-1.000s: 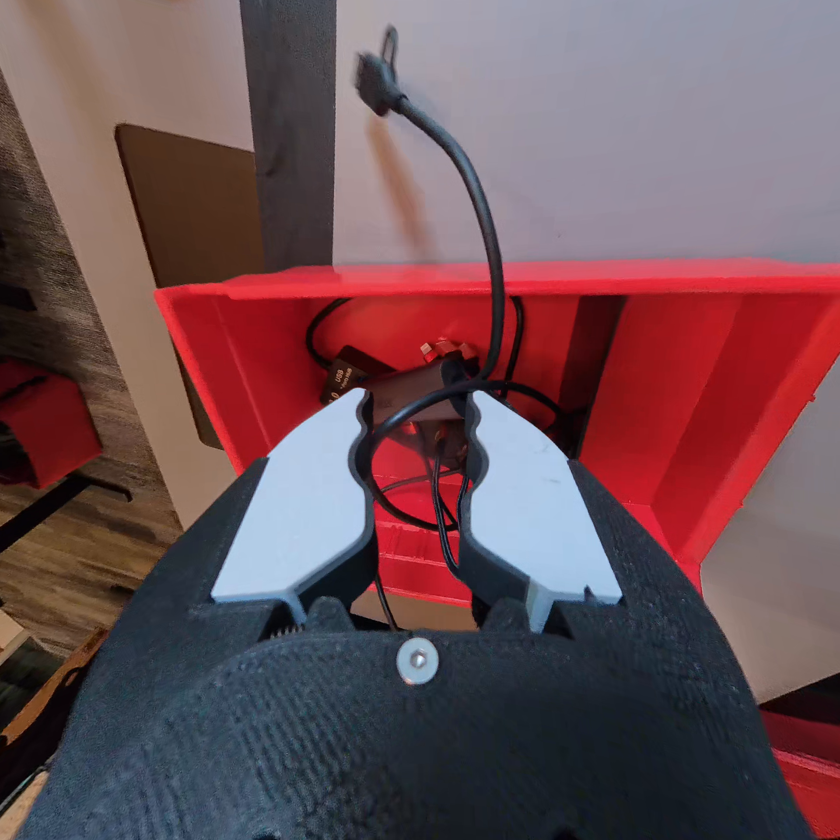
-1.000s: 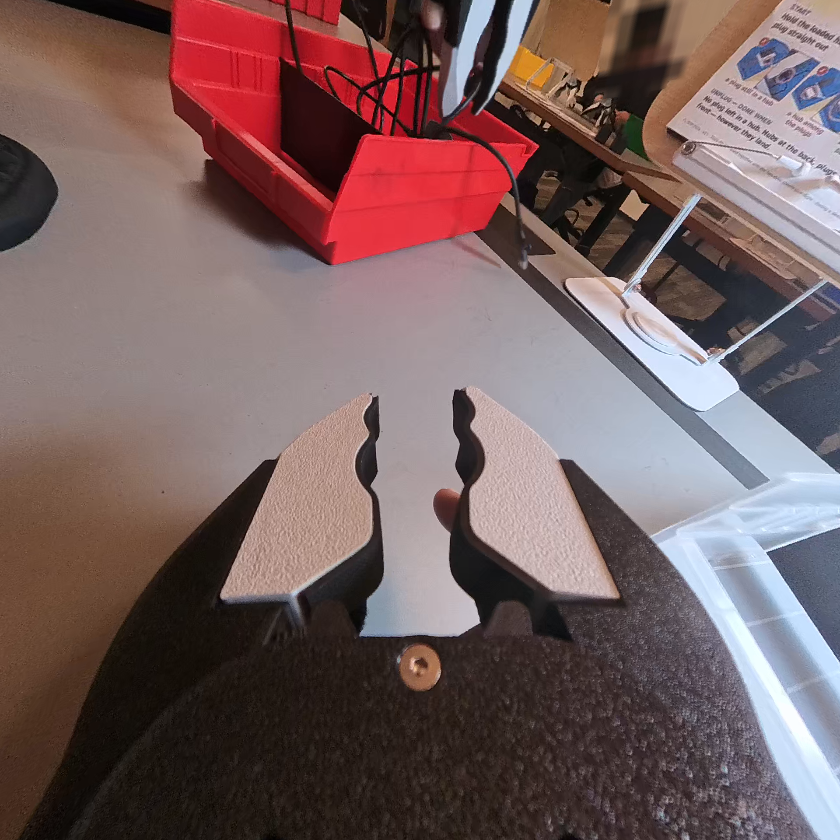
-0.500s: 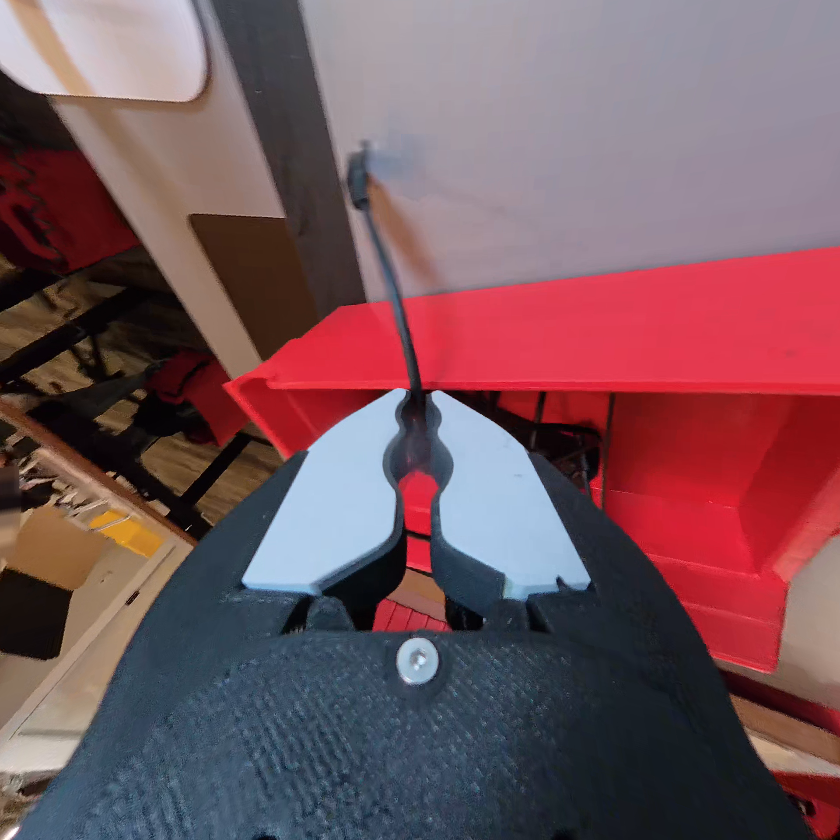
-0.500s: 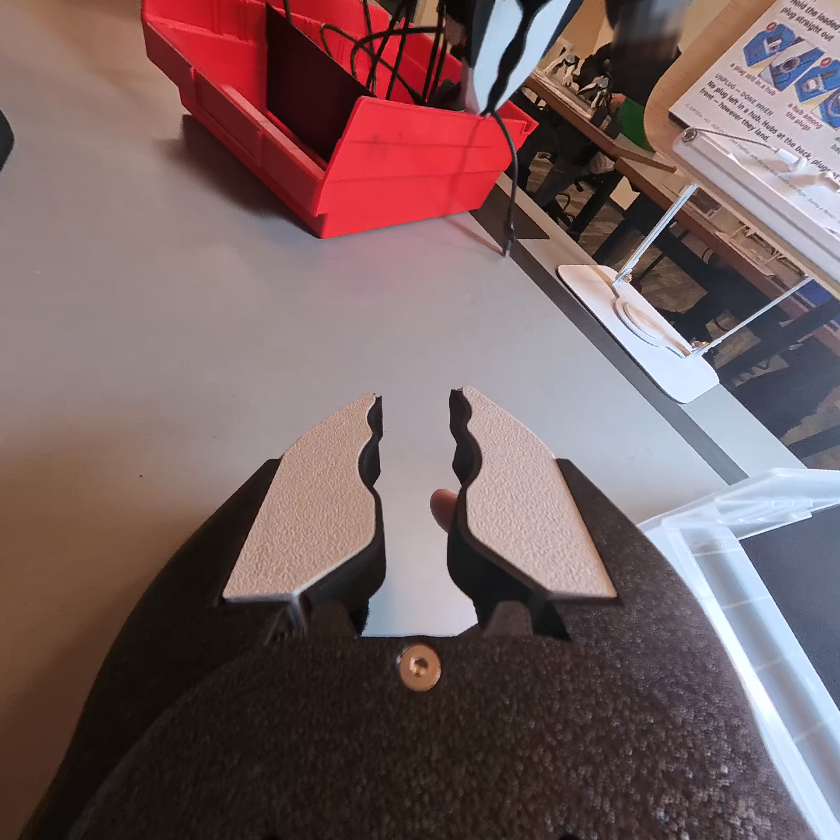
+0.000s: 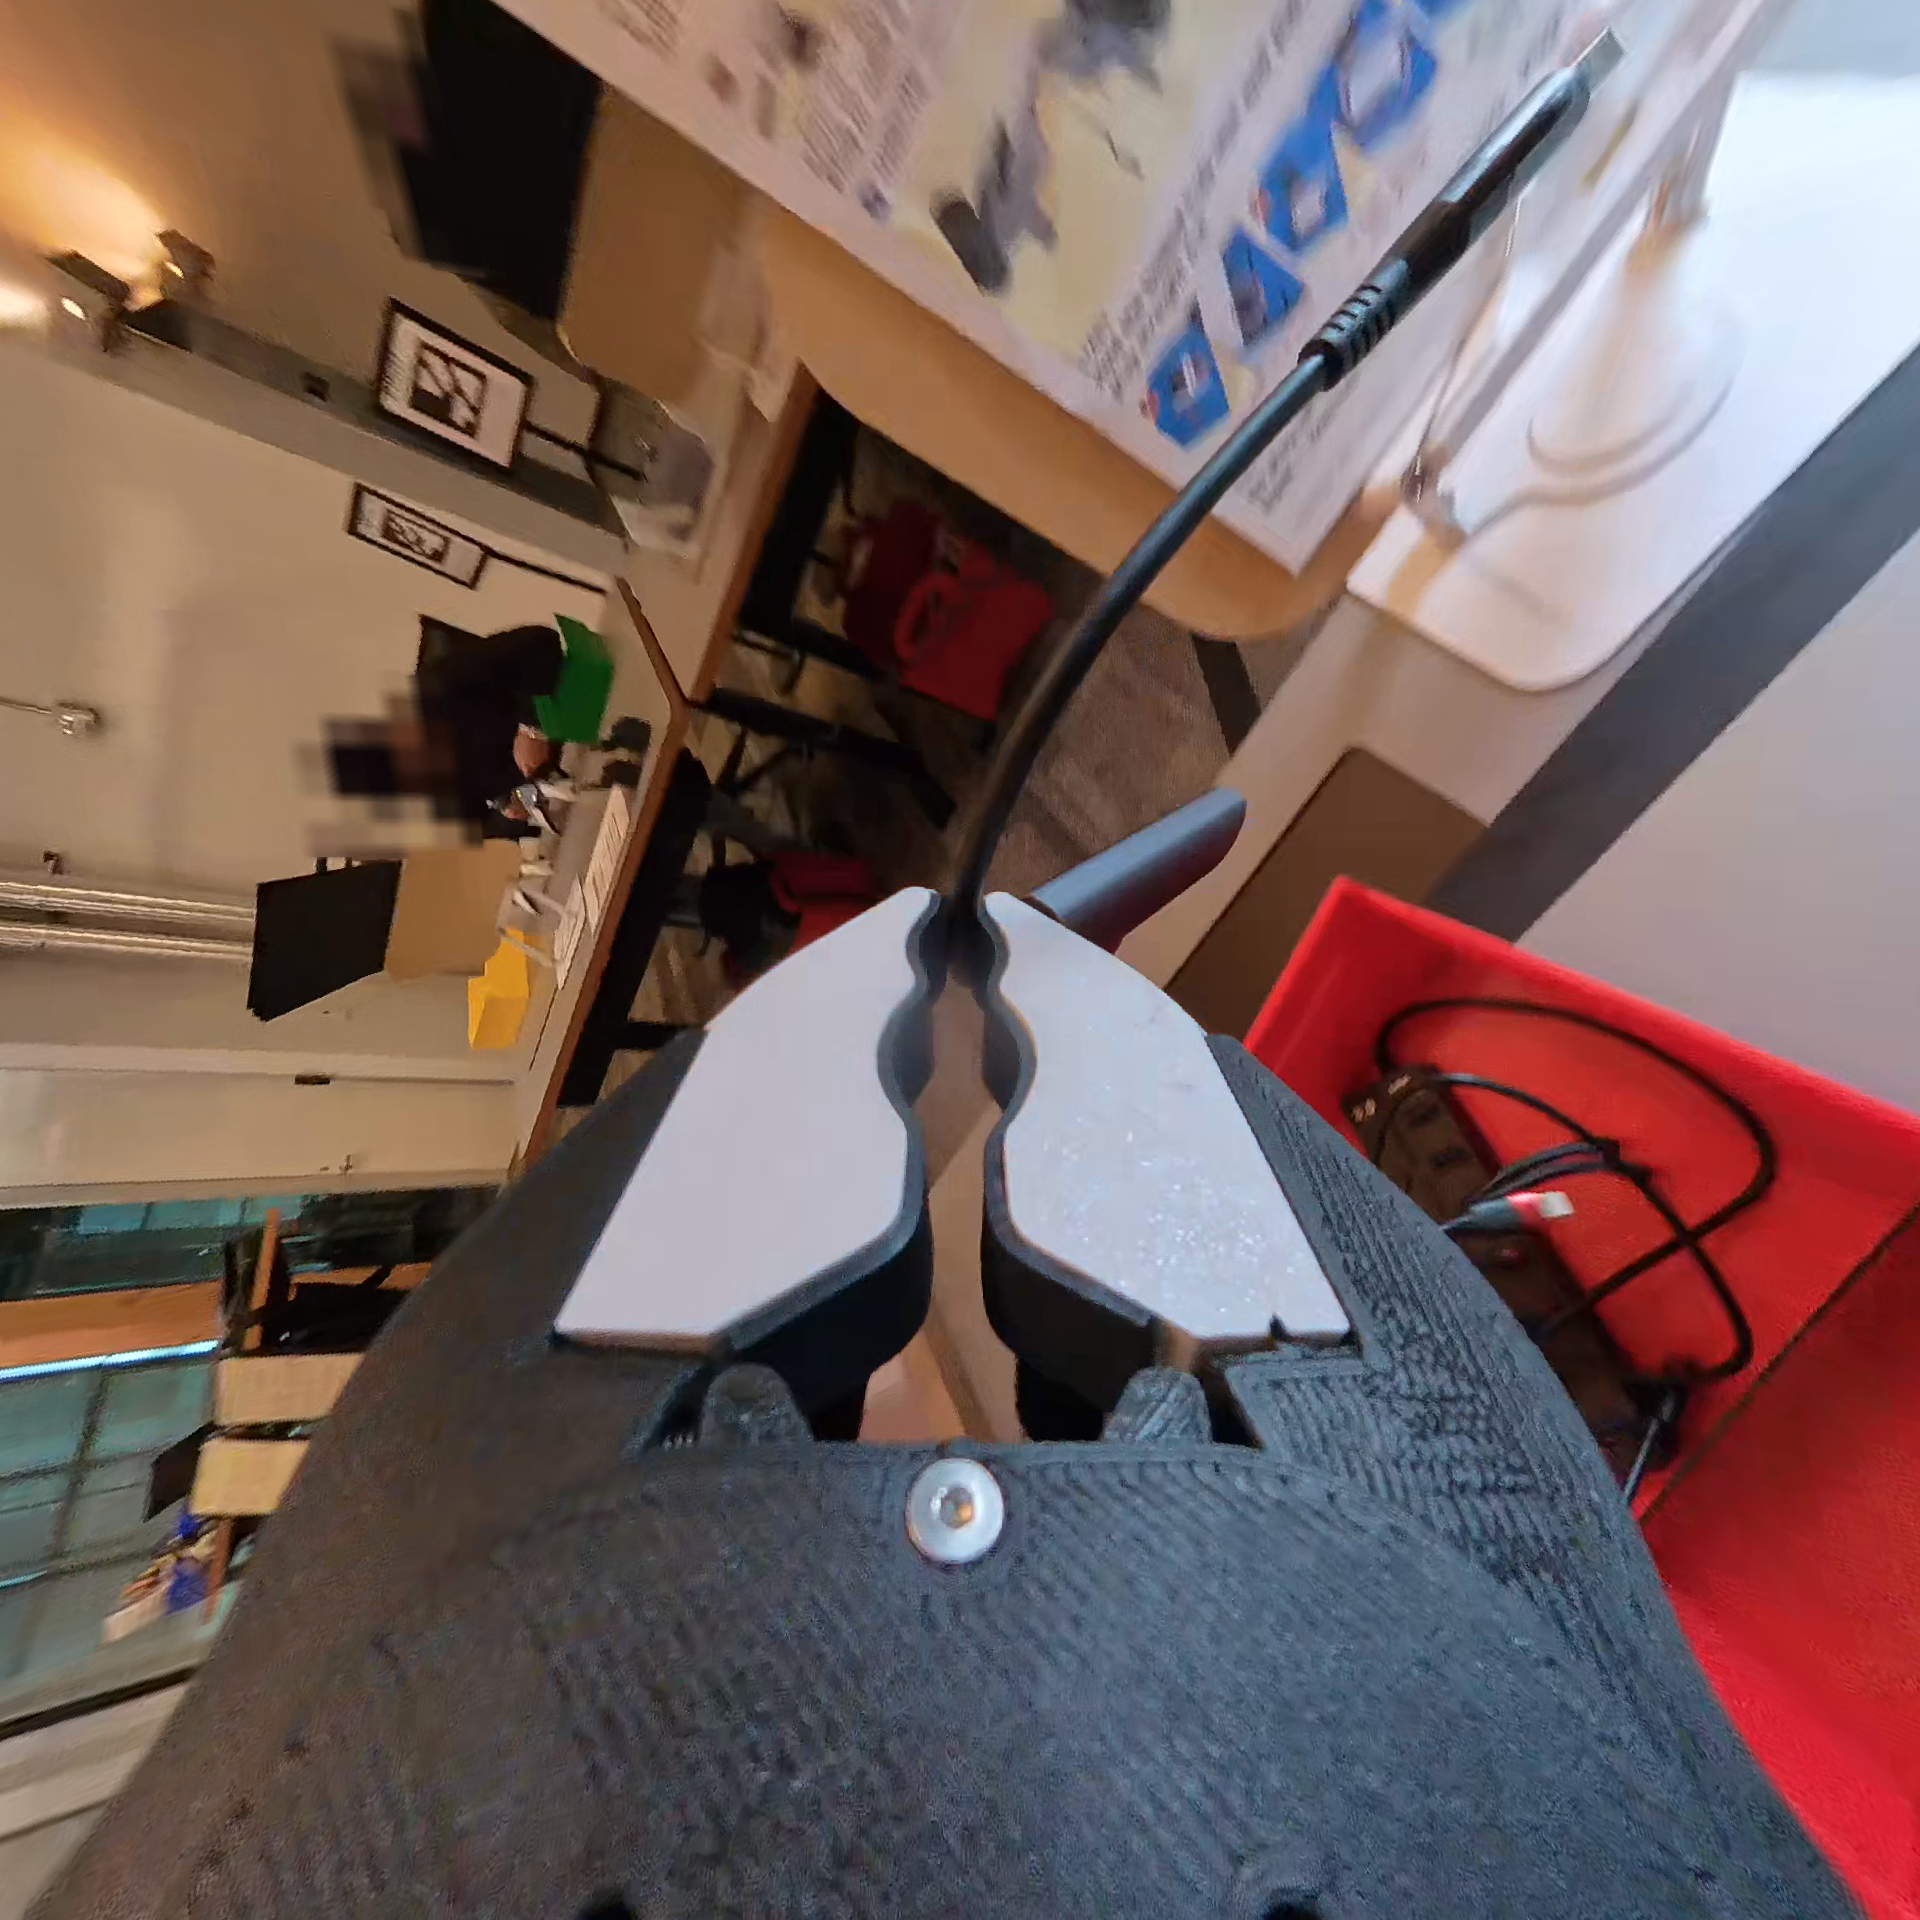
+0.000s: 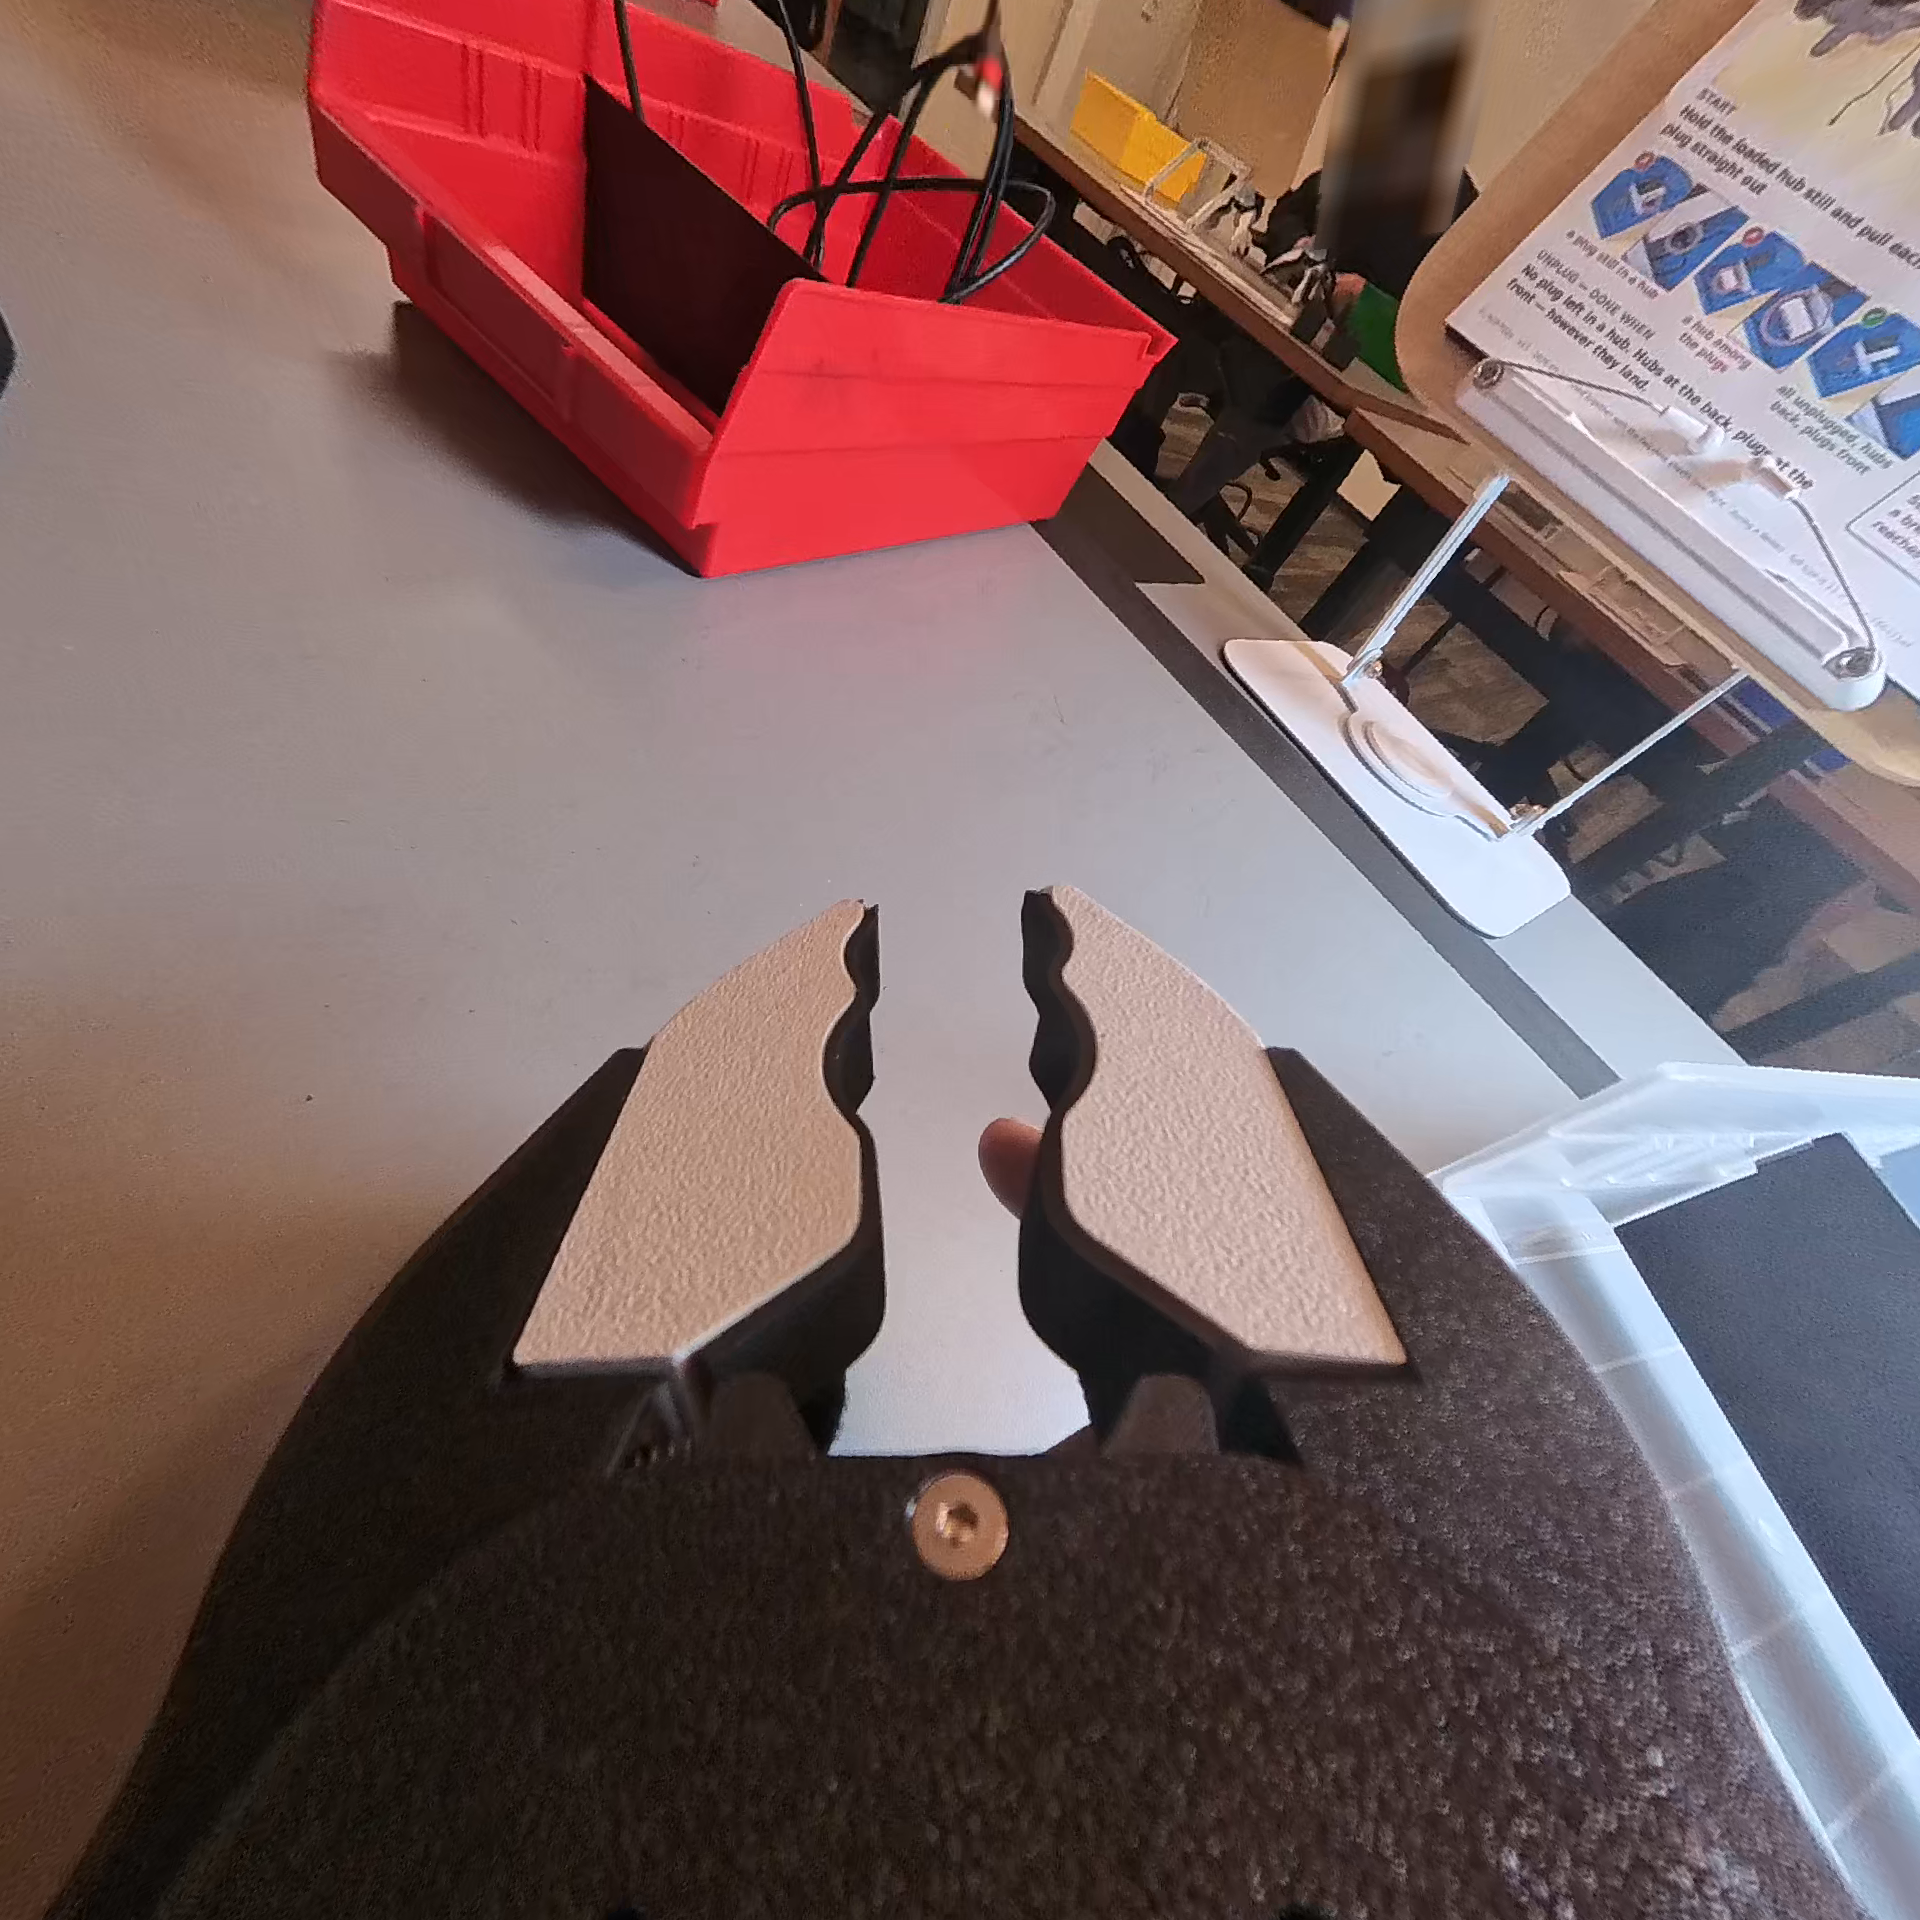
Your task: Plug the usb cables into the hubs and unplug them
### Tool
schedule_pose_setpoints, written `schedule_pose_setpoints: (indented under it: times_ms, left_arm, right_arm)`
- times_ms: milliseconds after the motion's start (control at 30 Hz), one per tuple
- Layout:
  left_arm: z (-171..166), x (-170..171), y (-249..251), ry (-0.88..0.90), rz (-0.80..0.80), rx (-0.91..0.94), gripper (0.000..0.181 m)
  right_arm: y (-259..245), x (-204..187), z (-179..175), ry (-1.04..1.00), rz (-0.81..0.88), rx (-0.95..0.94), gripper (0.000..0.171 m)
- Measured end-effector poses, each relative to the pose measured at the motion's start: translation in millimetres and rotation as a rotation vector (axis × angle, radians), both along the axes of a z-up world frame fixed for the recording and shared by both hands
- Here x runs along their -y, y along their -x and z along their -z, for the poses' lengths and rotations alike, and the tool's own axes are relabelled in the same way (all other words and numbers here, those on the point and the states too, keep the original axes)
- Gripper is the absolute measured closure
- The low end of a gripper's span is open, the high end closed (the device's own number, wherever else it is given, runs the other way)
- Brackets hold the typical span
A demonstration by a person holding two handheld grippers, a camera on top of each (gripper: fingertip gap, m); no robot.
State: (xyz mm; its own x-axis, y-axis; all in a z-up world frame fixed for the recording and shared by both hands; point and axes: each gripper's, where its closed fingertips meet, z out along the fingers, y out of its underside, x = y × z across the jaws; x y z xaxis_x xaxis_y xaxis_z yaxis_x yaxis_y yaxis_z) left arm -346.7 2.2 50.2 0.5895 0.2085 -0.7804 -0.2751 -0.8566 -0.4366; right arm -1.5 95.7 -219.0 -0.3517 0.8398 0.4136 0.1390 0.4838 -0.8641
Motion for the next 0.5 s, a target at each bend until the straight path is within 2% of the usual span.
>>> schedule_pose_setpoints:
  times_ms: [100, 200, 267, 400, 500]
  left_arm:
    - [-28, 2, -36, -0.130, 0.087, 0.021, 0.176]
    - [-24, -2, -91, -0.217, 0.211, 0.117, 0.177]
    - [-3, -7, -132, -0.237, 0.293, 0.178, 0.177]
    - [66, -25, -219, -0.280, 0.439, 0.334, 0.177]
    - [116, -39, -274, -0.301, 0.521, 0.426, 0.177]
  right_arm:
    - [1, 0, -4, 0.024, 0.006, -0.015, 0.145]
    - [6, -3, -18, 0.072, 0.029, -0.045, 0.142]
    - [12, -5, -36, 0.099, 0.056, -0.071, 0.138]
    - [25, 11, -71, 0.112, 0.010, -0.067, 0.123]
    - [38, 34, -74, 0.052, -0.047, 0.001, 0.111]
